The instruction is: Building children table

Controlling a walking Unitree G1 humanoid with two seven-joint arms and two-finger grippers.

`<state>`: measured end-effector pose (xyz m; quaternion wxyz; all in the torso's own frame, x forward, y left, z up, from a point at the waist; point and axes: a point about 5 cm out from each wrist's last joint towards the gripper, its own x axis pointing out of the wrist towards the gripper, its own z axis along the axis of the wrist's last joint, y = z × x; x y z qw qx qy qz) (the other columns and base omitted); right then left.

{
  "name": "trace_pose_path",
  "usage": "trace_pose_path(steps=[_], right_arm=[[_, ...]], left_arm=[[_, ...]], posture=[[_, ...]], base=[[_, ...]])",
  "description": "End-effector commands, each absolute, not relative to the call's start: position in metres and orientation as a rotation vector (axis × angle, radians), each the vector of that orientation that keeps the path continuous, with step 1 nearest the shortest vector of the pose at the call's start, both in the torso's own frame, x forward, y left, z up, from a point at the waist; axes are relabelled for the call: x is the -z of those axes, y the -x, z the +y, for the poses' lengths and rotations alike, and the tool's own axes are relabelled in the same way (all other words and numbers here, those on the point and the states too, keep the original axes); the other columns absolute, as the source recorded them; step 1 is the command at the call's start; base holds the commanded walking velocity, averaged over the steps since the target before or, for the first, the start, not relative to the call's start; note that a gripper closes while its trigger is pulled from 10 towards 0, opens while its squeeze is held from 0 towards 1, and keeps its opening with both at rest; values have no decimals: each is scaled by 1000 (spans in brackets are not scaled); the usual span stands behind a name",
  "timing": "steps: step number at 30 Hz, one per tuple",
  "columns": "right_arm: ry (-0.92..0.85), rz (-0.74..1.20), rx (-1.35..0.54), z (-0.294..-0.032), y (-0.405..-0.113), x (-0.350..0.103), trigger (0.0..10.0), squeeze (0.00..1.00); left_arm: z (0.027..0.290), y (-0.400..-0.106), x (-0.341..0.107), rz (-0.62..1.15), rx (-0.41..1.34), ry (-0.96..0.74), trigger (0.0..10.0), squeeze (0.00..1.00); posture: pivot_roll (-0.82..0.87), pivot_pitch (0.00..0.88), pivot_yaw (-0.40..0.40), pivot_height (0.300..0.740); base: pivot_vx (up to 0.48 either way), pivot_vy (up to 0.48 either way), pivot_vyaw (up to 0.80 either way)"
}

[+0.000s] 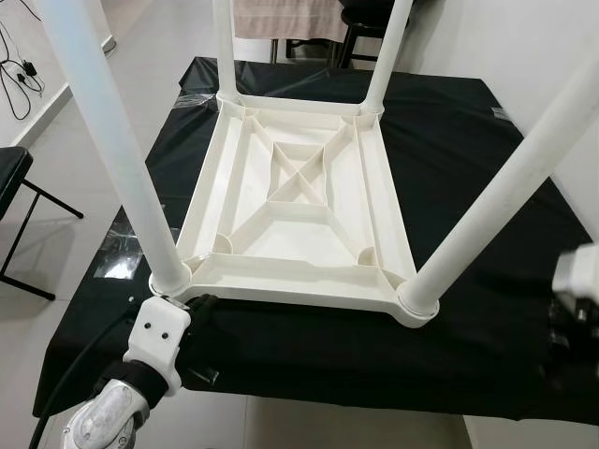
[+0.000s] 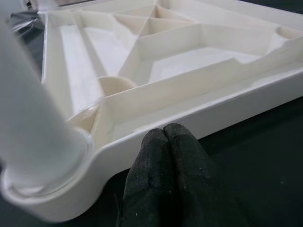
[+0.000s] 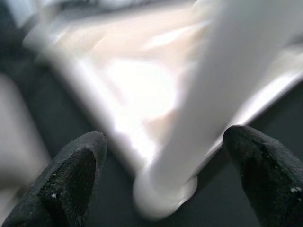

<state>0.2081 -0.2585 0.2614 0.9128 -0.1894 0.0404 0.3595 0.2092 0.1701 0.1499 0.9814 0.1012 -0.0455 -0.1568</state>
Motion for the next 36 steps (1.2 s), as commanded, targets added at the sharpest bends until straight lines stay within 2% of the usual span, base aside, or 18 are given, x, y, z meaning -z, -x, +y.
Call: trace_pose_path(steps=[1,13,14,17,26,32,33,34,35,36], right_arm=[[347,5,-699,-254,-216,-270,10000,0],[247,-132,-679,-246,-223,-294,10000,0],[205,-134,-584,-242,-237,-292,10000,0],[149,-116,-468,-235,-252,-288,10000,0],[69,-89,-313,-239,-261,-283,10000,0],[10,-108,-287,-240,-263,-291,10000,0],[-3,-109,-291,-240,-264,-291,9098,0],[-8,-109,-298,-239,-264,-291,7059,0],[-12,-109,-312,-237,-264,-292,7137,0],[-16,-112,-329,-235,-263,-293,7686,0]], left_arm=[[170,-208,-146,-74,324,-191,10000,0],[171,-210,-147,-84,317,-192,10000,0],[171,-210,-147,-87,314,-196,10000,0],[171,-210,-148,-92,304,-203,10000,0],[172,-209,-148,-97,282,-203,10000,0],[178,-206,-156,-136,231,-218,10000,0],[178,-204,-158,-145,226,-216,10000,0],[178,-203,-160,-152,224,-217,10000,0],[179,-201,-162,-162,220,-223,10000,0],[180,-199,-165,-178,208,-233,10000,0]], posture=[[8,161,-75,740],[9,161,-78,740],[5,165,-82,740],[1,167,-89,740],[-12,174,-98,740],[-14,179,-99,740],[-14,179,-99,740],[-12,178,-100,740],[-10,179,-101,740],[-9,180,-101,740]], base=[[0,0,0],[0,0,0],[0,0,0],[0,0,0],[0,0,0],[0,0,0],[0,0,0],[0,0,0],[0,0,0],[0,0,0]])
